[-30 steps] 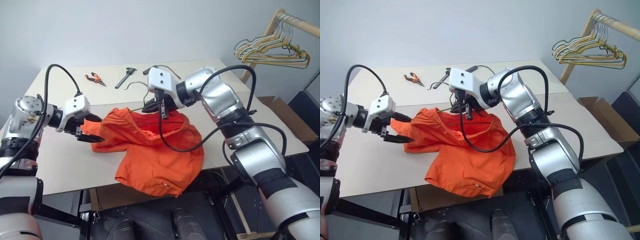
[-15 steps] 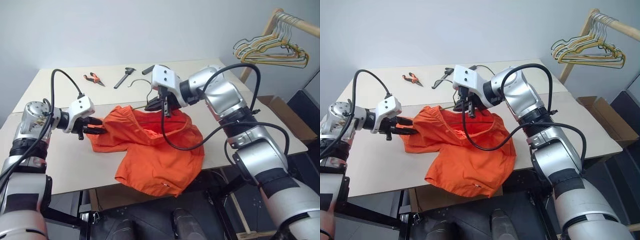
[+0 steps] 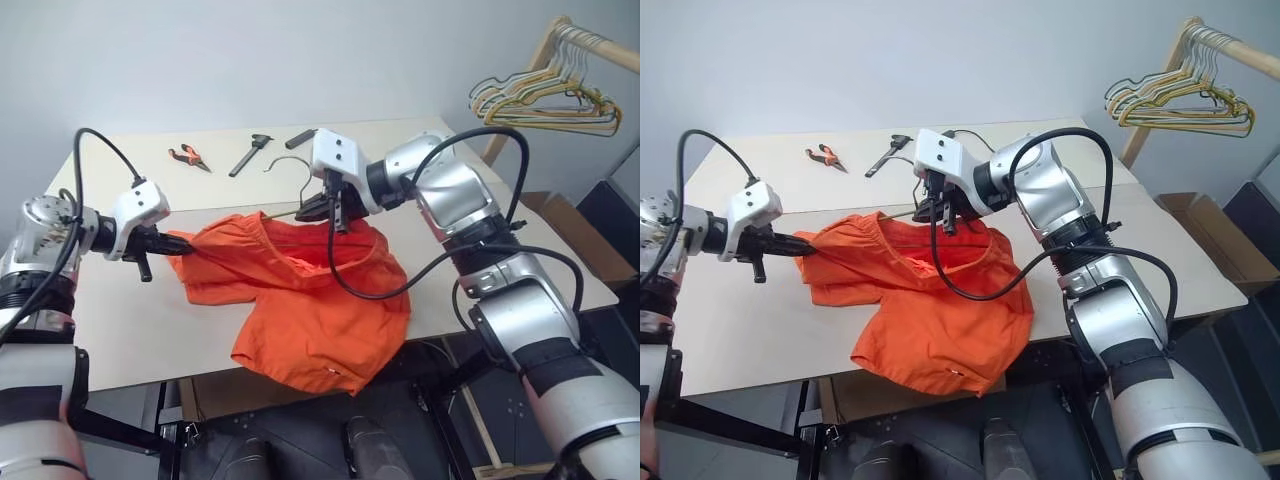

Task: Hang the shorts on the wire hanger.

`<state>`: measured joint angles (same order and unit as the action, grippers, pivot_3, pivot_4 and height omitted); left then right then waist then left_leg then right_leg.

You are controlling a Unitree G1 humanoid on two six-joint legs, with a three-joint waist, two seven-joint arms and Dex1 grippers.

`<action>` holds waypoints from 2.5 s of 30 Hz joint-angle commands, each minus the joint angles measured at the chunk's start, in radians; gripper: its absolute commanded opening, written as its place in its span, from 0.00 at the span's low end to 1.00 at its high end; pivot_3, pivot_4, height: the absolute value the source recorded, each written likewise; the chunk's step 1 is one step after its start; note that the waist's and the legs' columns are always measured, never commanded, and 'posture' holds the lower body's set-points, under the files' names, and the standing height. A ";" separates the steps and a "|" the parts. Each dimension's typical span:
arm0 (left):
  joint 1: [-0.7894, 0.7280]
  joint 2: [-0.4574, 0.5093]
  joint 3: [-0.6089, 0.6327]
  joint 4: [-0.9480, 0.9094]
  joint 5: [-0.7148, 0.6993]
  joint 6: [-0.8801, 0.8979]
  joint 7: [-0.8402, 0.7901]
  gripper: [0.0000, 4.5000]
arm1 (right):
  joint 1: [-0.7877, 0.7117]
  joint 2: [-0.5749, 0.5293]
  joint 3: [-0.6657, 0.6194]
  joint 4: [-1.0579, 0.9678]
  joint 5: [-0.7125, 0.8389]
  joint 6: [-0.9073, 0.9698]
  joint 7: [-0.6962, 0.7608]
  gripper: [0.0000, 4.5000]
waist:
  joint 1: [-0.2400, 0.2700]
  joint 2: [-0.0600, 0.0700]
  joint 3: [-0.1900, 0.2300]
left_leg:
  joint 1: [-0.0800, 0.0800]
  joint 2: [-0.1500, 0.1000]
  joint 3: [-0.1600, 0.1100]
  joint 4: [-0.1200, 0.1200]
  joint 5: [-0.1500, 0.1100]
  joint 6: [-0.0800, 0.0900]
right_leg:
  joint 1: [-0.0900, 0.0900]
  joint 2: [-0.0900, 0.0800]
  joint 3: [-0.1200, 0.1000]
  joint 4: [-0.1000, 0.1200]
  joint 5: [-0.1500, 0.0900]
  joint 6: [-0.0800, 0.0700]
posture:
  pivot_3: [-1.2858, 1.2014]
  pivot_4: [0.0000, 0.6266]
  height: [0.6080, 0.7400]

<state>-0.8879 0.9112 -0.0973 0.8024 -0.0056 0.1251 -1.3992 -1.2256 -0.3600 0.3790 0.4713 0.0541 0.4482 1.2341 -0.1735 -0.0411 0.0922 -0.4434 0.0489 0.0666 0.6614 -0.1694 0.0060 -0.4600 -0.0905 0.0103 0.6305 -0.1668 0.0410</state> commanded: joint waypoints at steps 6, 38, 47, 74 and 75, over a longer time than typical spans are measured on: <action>0.014 0.029 0.050 -0.044 -0.023 0.024 0.033 0.00 | 0.020 -0.041 -0.017 -0.071 -0.016 -0.002 0.001 0.00 | 0.011 0.000 0.000 | -0.002 0.000 0.000 -0.001 -0.006 0.001 | 0.000 0.000 0.000 0.001 -0.005 -0.003 | 0.47 0.07 1.00; 0.050 0.036 0.037 -0.381 -0.255 0.006 -0.149 0.91 | -0.056 -0.031 -0.046 -0.041 0.037 0.213 0.022 0.00 | 0.039 0.003 -0.004 | -0.003 -0.003 -0.001 -0.001 -0.020 0.004 | 0.002 -0.002 0.000 0.000 -0.016 0.003 | 0.48 0.02 1.00; -0.180 -0.191 -0.094 -0.082 -0.070 -0.093 -0.059 0.99 | -0.146 -0.040 -0.055 0.021 0.043 0.208 0.066 0.00 | 0.032 0.003 -0.007 | -0.003 -0.004 -0.001 0.000 -0.020 0.005 | 0.002 -0.002 0.000 -0.001 -0.017 0.003 | 0.47 0.01 1.00; -0.274 -0.240 -0.062 0.120 -0.025 -0.141 -0.196 0.00 | -0.128 -0.087 -0.071 -0.027 0.042 0.192 0.052 0.36 | -0.034 0.012 -0.014 | -0.003 -0.017 -0.006 0.002 -0.036 0.005 | 0.004 -0.015 0.000 0.001 -0.031 0.022 | 0.45 0.05 1.00; -0.273 -0.241 -0.060 0.121 -0.025 -0.138 -0.195 0.00 | -0.123 -0.105 -0.080 -0.041 0.046 0.201 0.052 0.43 | -0.034 0.012 -0.014 | -0.003 -0.017 -0.006 0.002 -0.036 0.005 | 0.004 -0.016 0.000 0.001 -0.031 0.022 | 0.45 0.06 1.00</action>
<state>-1.1546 0.6613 -0.1876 0.9536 -0.0057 -0.0209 -1.5918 -1.3438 -0.4359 0.3428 0.4714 0.0926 0.6482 1.2908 -0.2077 -0.0293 0.0781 -0.4461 0.0315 0.0602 0.6631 -0.2055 0.0117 -0.4562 -0.1064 0.0108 0.6311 -0.1975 0.0629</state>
